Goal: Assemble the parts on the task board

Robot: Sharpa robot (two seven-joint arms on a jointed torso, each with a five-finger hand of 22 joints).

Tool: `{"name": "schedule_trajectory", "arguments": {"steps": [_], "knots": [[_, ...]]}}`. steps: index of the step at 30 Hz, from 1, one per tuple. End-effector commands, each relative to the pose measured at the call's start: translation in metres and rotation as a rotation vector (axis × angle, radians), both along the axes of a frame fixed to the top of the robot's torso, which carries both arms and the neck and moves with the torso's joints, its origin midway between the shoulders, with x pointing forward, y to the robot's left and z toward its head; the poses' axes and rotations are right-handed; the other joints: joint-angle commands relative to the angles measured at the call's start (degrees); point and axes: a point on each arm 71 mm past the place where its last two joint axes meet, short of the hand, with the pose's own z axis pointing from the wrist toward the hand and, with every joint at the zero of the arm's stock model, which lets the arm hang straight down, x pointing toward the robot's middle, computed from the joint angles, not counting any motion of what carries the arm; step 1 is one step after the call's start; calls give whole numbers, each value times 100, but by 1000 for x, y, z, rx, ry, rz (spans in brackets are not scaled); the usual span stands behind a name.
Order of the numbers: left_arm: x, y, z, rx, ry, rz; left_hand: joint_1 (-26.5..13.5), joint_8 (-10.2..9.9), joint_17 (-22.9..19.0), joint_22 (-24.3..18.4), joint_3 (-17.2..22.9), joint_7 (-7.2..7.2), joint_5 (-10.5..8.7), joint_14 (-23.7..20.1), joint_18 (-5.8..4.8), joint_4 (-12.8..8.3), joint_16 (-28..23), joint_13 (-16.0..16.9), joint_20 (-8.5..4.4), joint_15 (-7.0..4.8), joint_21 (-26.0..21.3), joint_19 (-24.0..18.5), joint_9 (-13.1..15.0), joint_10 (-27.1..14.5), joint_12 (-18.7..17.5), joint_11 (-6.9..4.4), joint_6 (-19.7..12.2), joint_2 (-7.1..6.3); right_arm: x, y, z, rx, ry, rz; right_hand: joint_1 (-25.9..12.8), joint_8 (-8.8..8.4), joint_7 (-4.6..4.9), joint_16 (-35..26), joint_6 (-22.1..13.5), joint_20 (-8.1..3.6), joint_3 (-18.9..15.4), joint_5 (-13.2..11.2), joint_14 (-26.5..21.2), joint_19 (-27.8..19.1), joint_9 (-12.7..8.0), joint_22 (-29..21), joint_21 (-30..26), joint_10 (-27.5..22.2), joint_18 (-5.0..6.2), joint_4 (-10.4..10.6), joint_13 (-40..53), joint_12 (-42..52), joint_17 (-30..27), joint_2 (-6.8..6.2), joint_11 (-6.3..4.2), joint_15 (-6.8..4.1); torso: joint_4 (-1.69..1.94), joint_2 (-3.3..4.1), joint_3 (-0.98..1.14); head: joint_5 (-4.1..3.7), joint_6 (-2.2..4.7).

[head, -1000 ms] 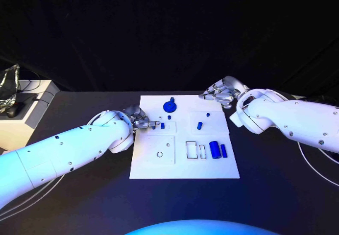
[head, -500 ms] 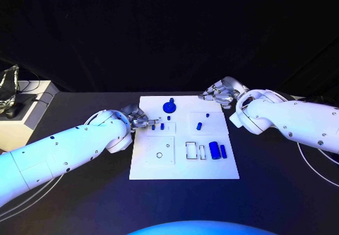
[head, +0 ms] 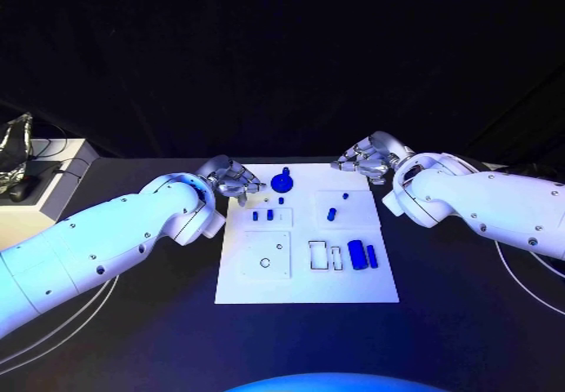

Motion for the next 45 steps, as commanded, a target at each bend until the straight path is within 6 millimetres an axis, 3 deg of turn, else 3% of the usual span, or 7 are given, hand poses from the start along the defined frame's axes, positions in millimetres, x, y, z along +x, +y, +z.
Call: {"name": "schedule_trajectory", "arguments": {"steps": [1,3,5,20,31,36,45], "knots": [[-1,-14,3,-54,-85,-134,224,-126,-265,-91,78,-28,-89,-200,-18,-274,-156,-382,39,50,-188,-162,-326,49,-417,62,24,10,0,1,2,-3,-22,9,5,-45,9,-19,2,-16,-14,32,-17,338,-12,766,-42,12,11,20,-16,-39,-8,32,7,-3,-4,1,2,1,31],[-1,-20,0,-14,-129,-179,298,-200,-413,-90,93,-113,-253,-242,-21,-435,-189,-500,49,54,-239,-204,-520,104,-618,82,70,3,1,1,2,0,-28,6,34,-90,54,-36,-93,-8,-5,47,-24,331,-68,763,-61,-39,13,-2,-57,-100,-25,38,34,17,-11,5,-1,-2,71],[-1,-26,-3,33,-179,-222,402,-275,-522,-54,180,-145,-919,-240,-12,-601,-170,-499,39,59,-240,-196,-692,159,-770,84,204,23,1,1,2,4,-34,4,53,-80,63,-60,-96,7,-7,67,-26,323,-224,759,-81,-98,23,-48,-187,-239,-47,60,36,24,-15,7,-6,0,86],[5,-54,-13,278,-395,-341,134,-1034,-609,1103,595,-294,-954,-365,45,-1002,976,-493,-22,8,475,-158,-1084,350,-1468,73,790,-219,3,4,6,38,-82,4,154,-48,87,-491,-142,-12,-38,128,-57,279,-468,665,-613,-352,47,-335,-1469,-1221,-360,146,24,0,-25,33,18,4,151],[6,-63,-17,403,-386,-343,-52,-1125,-696,1540,805,-378,-951,-370,76,-944,2058,-492,-84,-9,1083,-50,-1080,320,-1467,45,1038,-375,2,5,8,51,-112,2,116,-43,97,-570,-166,-5,-60,143,-69,281,-494,643,-798,-481,55,-382,-1709,-1136,-346,133,41,10,-18,24,15,-22,137],[8,-64,-17,421,-390,-322,-39,-1119,-973,1528,911,-364,-948,-463,85,-864,2245,-491,-66,9,1227,-153,-1077,288,-1412,61,1044,-422,3,4,11,86,-144,-5,179,-36,148,-1914,-273,93,-24,179,-437,-281,-489,-374,-4008,-517,265,-341,-2740,-1953,-1383,107,105,80,-12,15,14,-21,132],[9,-69,-17,422,-399,-313,0,-1133,-1161,1534,1363,-321,-952,-479,124,-904,2403,-498,-68,11,1434,-209,-1081,485,-1531,68,1279,-421,4,0,14,180,-186,-46,373,-73,267,-3692,-313,333,110,369,-845,-746,-580,-2099,-5412,-494,38,-448,-4893,-3536,-2467,187,335,331,-15,21,15,-27,138]]}}
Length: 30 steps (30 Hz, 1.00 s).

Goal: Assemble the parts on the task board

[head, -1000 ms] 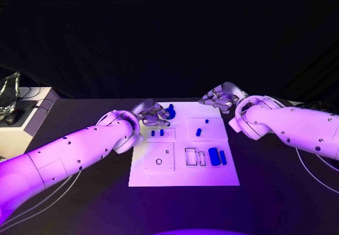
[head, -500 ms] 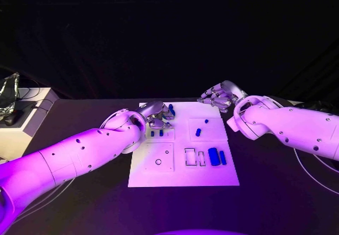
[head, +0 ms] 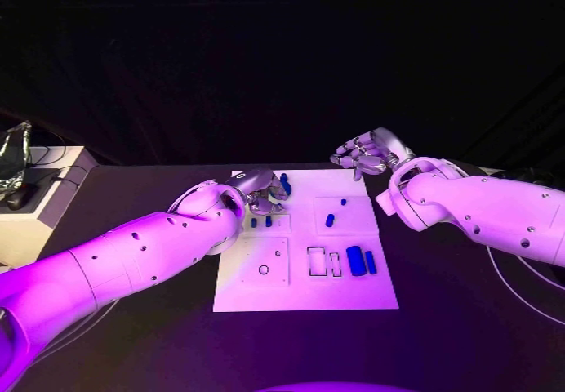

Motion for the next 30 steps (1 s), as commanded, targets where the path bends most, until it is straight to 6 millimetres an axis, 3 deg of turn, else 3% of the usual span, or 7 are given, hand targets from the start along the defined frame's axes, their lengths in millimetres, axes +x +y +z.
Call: {"name": "schedule_trajectory", "arguments": {"steps": [1,4,9,11,14,21,30], "knots": [[1,-4,0,18,-12,8,10,-29,-56,125,120,4,-19,-44,122,-4,49,-5,18,8,76,-69,0,63,-83,9,42,-52,0,-2,4,81,-50,-16,81,-35,74,-591,-21,85,71,42,-173,-336,-103,-418,-57,-88,-152,-23,-582,-501,-295,32,137,118,-1,1,2,0,6],[2,-5,-1,18,-10,10,-52,-38,-108,117,188,20,-24,-75,131,32,63,-6,37,30,101,-103,-5,48,-166,35,-5,-66,1,-1,5,106,-54,-14,132,-63,108,-1545,46,219,215,42,-7,-619,-502,-1243,-56,234,-143,-61,-1672,-1230,-967,43,241,216,-1,4,4,-3,2],[4,-6,-5,29,6,15,-59,-32,-214,113,292,34,-34,-92,157,76,93,-6,63,40,122,-130,-1,74,-263,47,-15,-91,1,-1,6,152,-67,-5,290,-76,181,-2907,43,523,508,42,-266,-1384,-982,-2533,-34,224,-177,-168,-1799,-1826,-2144,21,362,500,-1,10,3,-12,-4],[5,-6,-6,34,13,19,-58,-32,-294,111,345,39,-33,-107,165,96,140,-5,72,47,150,-147,-1,80,-327,54,-5,-112,1,-1,6,165,-70,-2,286,-78,213,-2990,88,658,699,53,-501,-1483,-1202,-3305,-26,250,-149,-179,-1794,-1976,-2851,21,386,604,-3,11,5,-14,-6],[5,-6,-7,39,19,23,-57,-42,-322,108,358,59,-33,-125,167,101,147,-6,81,57,150,-160,-8,49,-362,70,-83,-123,2,-1,6,176,-73,-1,240,-70,244,-2964,70,709,807,39,-543,-1427,-1209,-4070,-44,204,-149,-189,-1796,-1987,-3389,-29,422,656,-1,6,1,-22,-13],[7,-7,-10,54,36,31,-68,-47,-376,104,371,96,-37,-143,181,120,160,-8,106,85,145,-170,-16,-34,-436,108,-315,-167,2,-1,7,188,-76,0,230,-76,265,-2971,-38,733,754,47,-630,-1354,-1206,-4838,26,112,-145,-219,-1797,-1970,-3408,-43,452,688,3,8,1,-32,-33],[8,-6,-13,67,50,37,-30,-40,-444,113,428,89,-42,-127,215,127,217,-6,122,77,168,-151,-10,21,-446,98,-354,-160,2,0,6,191,-73,1,219,-81,274,-2979,-48,737,751,53,-654,-1335,-1207,-5186,112,97,-153,-253,-1799,-1981,-3413,-50,461,689,7,-4,-1,-38,-63]]}}
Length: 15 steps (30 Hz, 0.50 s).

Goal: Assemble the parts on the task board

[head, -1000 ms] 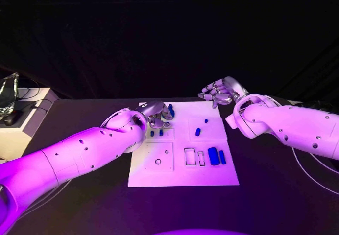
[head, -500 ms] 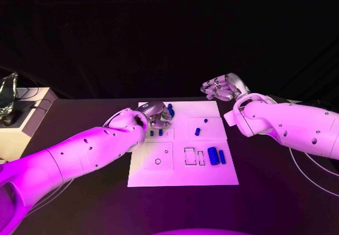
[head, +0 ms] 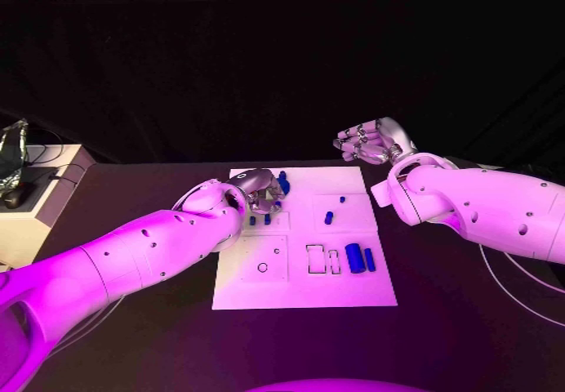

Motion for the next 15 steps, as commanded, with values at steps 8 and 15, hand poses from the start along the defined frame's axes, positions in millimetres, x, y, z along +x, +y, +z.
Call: {"name": "schedule_trajectory", "arguments": {"steps": [8,15], "knots": [[0,-3,-2,26,28,-1,70,-16,28,127,55,-18,-41,93,13,-58,204,12,-86,-104,158,63,-1,360,217,-163,143,69,0,1,2,10,-17,10,-18,-12,0,-17,-51,7,-18,28,-46,17,-4,-40,25,-49,-68,-12,-4,-10,-8,-50,11,13,1,-10,-8,-7,-20],[0,-4,-3,30,36,-3,71,-16,38,120,51,-9,-51,94,-34,-122,238,8,-134,-121,257,28,-1,389,292,-183,211,139,0,2,2,10,-18,11,-28,-9,-2,-17,-46,12,-33,34,-56,6,-2,-48,28,-53,-68,-2,-3,-6,-9,-45,11,16,-6,-3,-5,-8,-18]]}}
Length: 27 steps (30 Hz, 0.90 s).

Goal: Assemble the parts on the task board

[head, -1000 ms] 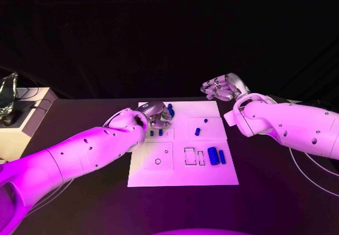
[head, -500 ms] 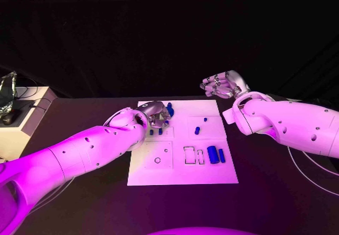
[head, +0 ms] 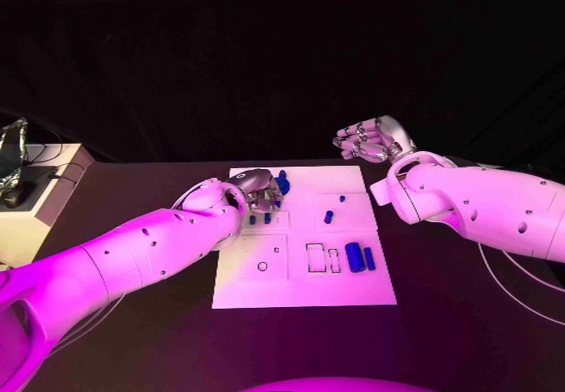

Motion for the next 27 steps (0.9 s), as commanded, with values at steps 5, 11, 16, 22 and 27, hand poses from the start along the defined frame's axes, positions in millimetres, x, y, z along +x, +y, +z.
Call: {"name": "schedule_trajectory", "arguments": {"steps": [5,11,16,22,27], "knots": [[-1,-5,-1,13,21,-15,-13,-20,6,116,16,-29,-33,6,-44,-41,33,-5,-41,-57,41,-21,-3,43,-5,-35,83,97,-1,2,2,2,-16,12,-27,-11,2,-17,-48,15,-41,36,-55,-1,-3,-10,29,-40,-69,0,-4,-7,-9,-46,-6,11,-7,8,4,-6,3],[0,-4,-2,15,29,-11,-48,-19,4,110,66,-22,-39,9,-63,-74,32,-7,-61,-66,85,-42,-2,139,-172,-39,98,102,-1,3,2,3,-16,14,-24,-9,-2,-16,-41,15,-48,38,-51,-2,-2,-10,35,-37,-66,2,-5,-5,-8,-43,-10,8,2,1,6,-15,-8],[0,-4,-3,18,38,-13,-114,-25,2,101,47,-40,-37,15,-63,-41,26,-16,-49,-65,77,-52,-5,141,-259,-46,103,81,-1,3,2,3,-17,15,-21,-11,-1,-17,-42,16,-50,43,-55,-5,-3,-10,36,-36,-66,1,-4,-5,-9,-44,-8,10,-2,4,2,-22,-15],[1,-5,-4,19,42,-16,-121,-21,-14,97,123,-45,-38,56,-56,45,3,-16,-47,-81,28,-17,0,312,-507,-63,159,36,-1,3,2,4,-17,16,-21,-11,-1,-17,-42,16,-50,43,-55,-5,-3,-10,36,-36,-66,1,-4,-5,-9,-44,-8,10,-6,16,2,-28,-24],[1,-5,-5,16,39,-17,-70,-14,-2,110,181,-49,-43,129,-60,38,22,-11,-71,-115,42,15,10,526,-581,-108,305,74,-2,3,2,4,-15,18,-19,-10,-2,-16,-43,17,-55,45,-55,-9,-3,-11,40,-36,-64,3,-4,-5,-9,-42,-9,10,-1,12,3,-45,-44]]}}
